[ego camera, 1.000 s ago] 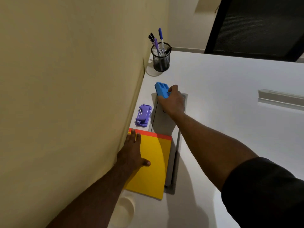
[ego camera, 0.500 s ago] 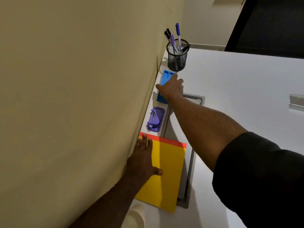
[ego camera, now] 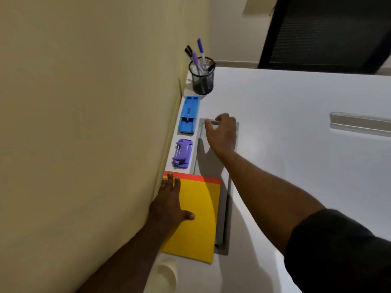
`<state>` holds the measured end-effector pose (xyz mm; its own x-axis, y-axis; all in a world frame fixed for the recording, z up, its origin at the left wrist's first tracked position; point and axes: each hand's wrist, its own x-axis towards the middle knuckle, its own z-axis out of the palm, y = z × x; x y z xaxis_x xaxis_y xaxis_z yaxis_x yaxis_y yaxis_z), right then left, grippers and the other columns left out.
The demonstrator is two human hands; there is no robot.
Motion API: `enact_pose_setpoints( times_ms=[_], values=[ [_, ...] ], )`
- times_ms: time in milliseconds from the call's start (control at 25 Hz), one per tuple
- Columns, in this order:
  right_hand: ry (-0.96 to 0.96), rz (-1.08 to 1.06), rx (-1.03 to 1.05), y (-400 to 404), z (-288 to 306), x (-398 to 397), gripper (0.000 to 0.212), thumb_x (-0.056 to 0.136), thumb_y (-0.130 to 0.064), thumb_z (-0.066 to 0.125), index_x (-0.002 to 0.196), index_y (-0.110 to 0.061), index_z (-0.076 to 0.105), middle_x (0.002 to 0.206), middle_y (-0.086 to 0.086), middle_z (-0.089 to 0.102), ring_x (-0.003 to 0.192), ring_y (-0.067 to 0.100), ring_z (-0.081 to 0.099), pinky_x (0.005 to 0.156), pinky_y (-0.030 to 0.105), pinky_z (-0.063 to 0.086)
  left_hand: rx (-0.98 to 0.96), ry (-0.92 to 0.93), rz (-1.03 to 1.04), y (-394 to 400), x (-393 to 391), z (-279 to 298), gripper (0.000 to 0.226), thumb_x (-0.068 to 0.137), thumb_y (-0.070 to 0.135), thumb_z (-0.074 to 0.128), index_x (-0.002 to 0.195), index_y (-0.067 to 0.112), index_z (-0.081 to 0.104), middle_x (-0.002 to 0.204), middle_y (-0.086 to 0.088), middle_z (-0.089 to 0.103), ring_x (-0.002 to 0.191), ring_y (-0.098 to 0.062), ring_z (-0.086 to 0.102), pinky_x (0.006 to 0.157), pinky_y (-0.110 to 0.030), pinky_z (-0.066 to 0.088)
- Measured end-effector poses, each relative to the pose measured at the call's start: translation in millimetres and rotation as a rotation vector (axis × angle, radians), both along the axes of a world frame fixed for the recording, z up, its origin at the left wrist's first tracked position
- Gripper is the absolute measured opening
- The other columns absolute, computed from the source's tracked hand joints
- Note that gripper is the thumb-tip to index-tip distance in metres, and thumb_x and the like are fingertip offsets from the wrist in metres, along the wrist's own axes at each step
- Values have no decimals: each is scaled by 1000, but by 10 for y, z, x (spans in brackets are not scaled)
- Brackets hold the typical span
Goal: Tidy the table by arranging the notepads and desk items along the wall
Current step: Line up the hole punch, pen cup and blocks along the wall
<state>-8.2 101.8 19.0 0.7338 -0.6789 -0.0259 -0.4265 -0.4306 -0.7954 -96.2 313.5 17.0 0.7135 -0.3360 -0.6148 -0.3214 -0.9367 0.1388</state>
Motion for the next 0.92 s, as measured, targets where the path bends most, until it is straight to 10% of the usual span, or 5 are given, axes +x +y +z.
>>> enact_pose_setpoints(
  times_ms=[360, 520, 920],
  values=[
    [43, -140, -119, -332, -87, -2562, 11, 86, -26, 61, 93, -17, 61, 89, -4, 61, 86, 17, 57, 70, 30, 46, 108, -6, -43, -119, 32, 85, 140, 55, 68, 76, 151, 4, -3, 161, -17, -9, 149, -36, 4, 117, -47, 26],
    [72, -163, -136, -392, -74, -3381, 6, 85, -26, 60, 87, -21, 58, 83, -8, 59, 77, 13, 56, 63, 32, 51, 127, -112, -143, -365, -192, 195, 109, 69, 51, 76, 149, 7, 16, 159, -18, 10, 142, -37, 26, 105, -48, 43],
    [505, -123, -550, -570, -421, -5133, 12, 81, -24, 48, 83, -16, 56, 91, 4, 59, 72, 27, 56, 56, 34, 42, -74, 7, -675, -1365, -1563, -13, 105, 76, 49, 71, 153, 25, 4, 162, -2, -15, 150, -29, -3, 116, -44, 26]
  ],
)
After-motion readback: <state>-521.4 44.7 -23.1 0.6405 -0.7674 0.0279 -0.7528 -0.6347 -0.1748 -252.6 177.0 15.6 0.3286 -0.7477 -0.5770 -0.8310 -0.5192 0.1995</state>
